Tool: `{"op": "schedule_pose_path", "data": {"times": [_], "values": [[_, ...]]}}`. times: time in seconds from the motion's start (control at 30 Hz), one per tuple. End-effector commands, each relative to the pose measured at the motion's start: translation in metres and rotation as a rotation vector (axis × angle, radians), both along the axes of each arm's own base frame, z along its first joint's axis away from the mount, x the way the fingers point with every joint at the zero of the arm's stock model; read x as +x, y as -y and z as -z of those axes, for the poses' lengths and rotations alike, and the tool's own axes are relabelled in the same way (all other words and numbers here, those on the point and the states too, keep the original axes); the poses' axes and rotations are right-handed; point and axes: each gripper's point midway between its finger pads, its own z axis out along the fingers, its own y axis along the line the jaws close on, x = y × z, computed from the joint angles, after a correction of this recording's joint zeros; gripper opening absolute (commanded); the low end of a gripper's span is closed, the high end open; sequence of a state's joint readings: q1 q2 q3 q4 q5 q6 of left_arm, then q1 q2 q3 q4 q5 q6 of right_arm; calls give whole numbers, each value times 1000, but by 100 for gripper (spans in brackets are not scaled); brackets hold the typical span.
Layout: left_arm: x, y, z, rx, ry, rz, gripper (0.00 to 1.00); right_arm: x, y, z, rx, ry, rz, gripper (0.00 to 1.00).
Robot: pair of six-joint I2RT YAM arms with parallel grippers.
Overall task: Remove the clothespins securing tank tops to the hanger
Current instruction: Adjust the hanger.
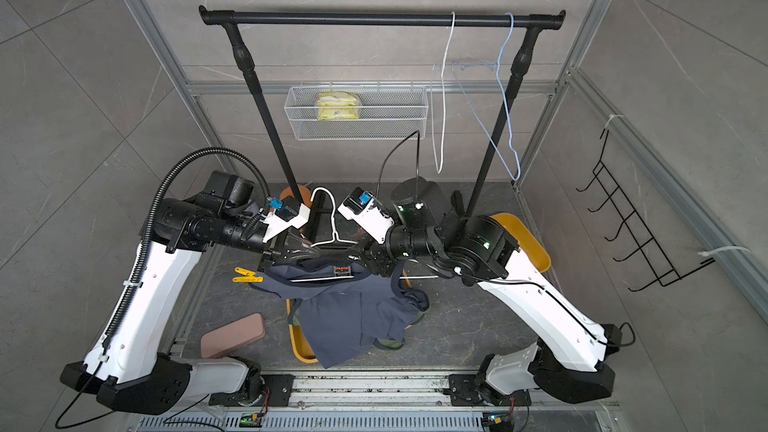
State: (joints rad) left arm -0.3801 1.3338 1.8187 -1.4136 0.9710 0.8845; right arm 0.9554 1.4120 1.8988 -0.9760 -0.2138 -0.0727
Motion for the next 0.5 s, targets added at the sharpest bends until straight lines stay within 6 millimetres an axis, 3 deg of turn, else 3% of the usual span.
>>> {"op": "schedule_pose_path", "data": {"times": [0.0, 0.13, 0.33, 0.47], "values": [[-19, -1, -15, -52, 22, 50, 0, 6, -3, 13, -61, 25, 16, 49], [-22, 0, -17, -54, 25, 58, 0, 3, -11, 22, -69, 12, -20, 39], [-18, 4, -9, -28, -3, 66, 0, 5, -14, 29, -42, 52, -36, 2], [-13, 3, -2, 4, 10, 56, 0, 4, -9, 29, -15, 80, -24, 0]]}}
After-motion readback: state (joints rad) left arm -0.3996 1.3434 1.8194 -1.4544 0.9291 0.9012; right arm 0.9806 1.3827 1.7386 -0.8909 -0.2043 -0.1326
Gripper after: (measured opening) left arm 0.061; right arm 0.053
